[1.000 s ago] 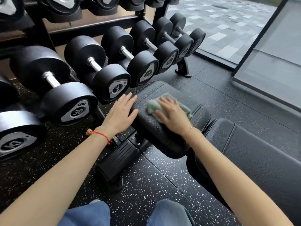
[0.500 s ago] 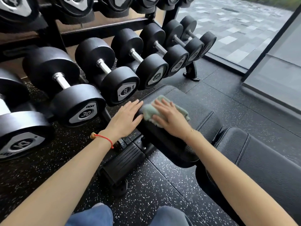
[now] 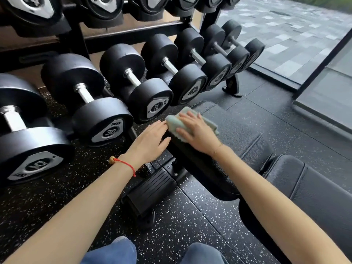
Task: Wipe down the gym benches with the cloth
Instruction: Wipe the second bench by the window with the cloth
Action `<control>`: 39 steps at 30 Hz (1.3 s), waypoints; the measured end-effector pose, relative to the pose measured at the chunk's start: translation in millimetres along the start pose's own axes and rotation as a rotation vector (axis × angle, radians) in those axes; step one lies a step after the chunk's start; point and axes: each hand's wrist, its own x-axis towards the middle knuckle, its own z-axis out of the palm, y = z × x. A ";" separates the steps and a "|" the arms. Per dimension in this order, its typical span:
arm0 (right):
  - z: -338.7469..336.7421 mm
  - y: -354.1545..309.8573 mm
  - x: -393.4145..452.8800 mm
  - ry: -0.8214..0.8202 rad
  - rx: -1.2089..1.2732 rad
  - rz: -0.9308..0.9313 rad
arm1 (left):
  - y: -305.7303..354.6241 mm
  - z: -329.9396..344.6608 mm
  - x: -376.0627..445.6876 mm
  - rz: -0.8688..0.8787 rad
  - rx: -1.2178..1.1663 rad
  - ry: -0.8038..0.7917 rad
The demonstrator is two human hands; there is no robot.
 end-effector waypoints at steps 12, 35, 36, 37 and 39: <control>-26.8 40.1 -34.3 0.019 -0.088 0.157 | 10.5 0.3 2.5 -0.015 -0.008 0.017; -15.4 -21.8 -151.0 0.020 -0.221 0.024 | 19.1 3.5 0.1 0.027 0.041 -0.014; -9.4 -25.3 -138.4 0.013 -0.267 0.015 | 16.4 1.2 -1.9 0.031 0.035 0.003; -1.7 -29.9 -123.3 -0.002 -0.314 0.005 | 13.8 -1.4 -3.5 0.034 0.028 0.020; 14.3 -41.1 -91.2 -0.027 -0.386 0.020 | 9.5 -5.6 -6.0 0.040 0.024 0.044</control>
